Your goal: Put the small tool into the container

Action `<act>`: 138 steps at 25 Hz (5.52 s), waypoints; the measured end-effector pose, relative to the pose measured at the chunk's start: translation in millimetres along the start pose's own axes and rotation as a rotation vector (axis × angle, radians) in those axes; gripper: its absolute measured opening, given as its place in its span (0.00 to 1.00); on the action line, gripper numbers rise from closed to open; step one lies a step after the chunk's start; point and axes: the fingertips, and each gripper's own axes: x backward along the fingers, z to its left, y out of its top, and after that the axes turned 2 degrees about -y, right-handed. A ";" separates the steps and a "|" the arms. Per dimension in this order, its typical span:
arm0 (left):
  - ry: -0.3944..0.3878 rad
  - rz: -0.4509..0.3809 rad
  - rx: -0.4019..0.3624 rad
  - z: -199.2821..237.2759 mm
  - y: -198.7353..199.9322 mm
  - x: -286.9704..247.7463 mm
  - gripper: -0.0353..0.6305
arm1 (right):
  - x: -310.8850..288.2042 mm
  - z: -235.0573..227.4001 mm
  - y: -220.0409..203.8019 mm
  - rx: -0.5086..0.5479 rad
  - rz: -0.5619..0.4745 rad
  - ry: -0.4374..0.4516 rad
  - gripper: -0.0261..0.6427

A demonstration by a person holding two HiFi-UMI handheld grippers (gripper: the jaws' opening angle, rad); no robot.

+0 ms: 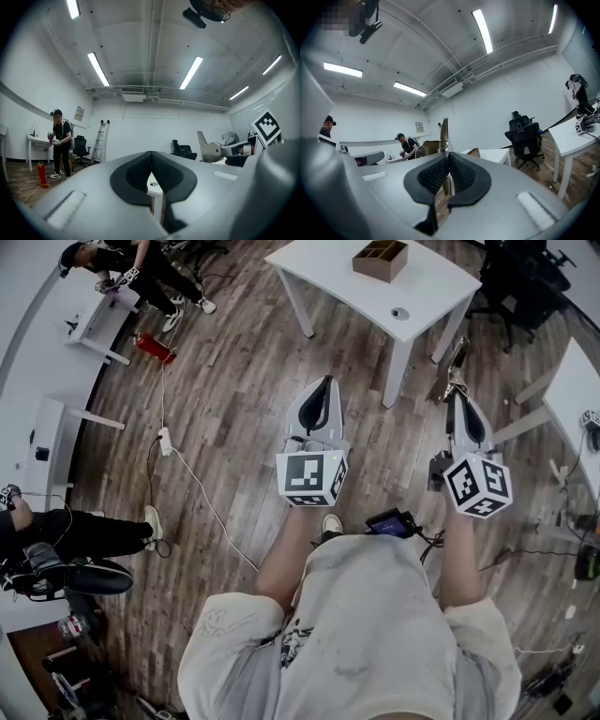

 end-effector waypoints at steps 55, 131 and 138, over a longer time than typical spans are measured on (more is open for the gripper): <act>0.005 -0.179 -0.068 50.6 8.8 -64.4 0.07 | -91.4 2.5 5.0 0.121 -0.142 0.030 0.05; -0.408 -0.242 -0.025 -46.4 40.9 -54.7 0.07 | 49.0 -24.3 27.4 0.004 -0.279 -0.315 0.05; -0.474 -0.244 -0.036 -58.1 38.6 -56.5 0.07 | 55.3 -39.7 22.7 -0.063 -0.272 -0.364 0.05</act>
